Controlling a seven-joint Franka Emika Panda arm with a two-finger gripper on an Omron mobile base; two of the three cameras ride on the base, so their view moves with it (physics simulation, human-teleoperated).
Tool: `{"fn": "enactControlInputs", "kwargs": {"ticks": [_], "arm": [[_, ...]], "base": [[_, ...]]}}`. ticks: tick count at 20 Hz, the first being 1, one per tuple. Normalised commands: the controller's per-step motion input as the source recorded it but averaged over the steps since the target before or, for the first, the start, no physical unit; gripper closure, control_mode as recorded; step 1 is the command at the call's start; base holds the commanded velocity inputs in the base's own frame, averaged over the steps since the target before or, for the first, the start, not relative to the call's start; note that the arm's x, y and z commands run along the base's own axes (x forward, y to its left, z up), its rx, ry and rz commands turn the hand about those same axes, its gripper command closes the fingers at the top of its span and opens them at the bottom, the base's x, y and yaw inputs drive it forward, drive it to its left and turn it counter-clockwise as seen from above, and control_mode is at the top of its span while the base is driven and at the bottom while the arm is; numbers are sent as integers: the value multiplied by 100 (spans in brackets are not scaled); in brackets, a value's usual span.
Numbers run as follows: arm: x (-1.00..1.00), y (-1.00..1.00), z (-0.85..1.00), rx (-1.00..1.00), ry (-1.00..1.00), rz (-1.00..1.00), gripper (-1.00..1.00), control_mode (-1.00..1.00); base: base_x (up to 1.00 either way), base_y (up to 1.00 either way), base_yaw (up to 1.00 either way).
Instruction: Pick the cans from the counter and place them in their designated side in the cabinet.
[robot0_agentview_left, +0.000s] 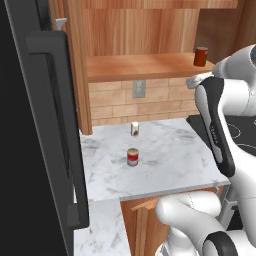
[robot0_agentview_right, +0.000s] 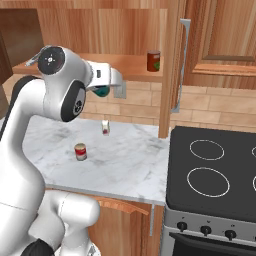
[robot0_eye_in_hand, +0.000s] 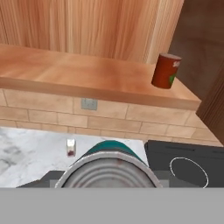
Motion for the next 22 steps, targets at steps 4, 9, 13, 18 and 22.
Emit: {"fn": "enactControlInputs", "kwargs": {"ticks": [4, 9, 13, 18, 22], "arm": [[3, -7, 16, -1, -8, 0, 100, -100], [3, -8, 16, -1, -8, 0, 100, -100], [7, -5, 14, -1, -6, 0, 100, -100], [11, -3, 12, 0, -5, 0, 100, -100], [13, -2, 7, 0, -2, 0, 100, -100]], "base": [[0, 0, 0], [0, 0, 0], [0, 0, 0], [0, 0, 0], [0, 0, 0]]}}
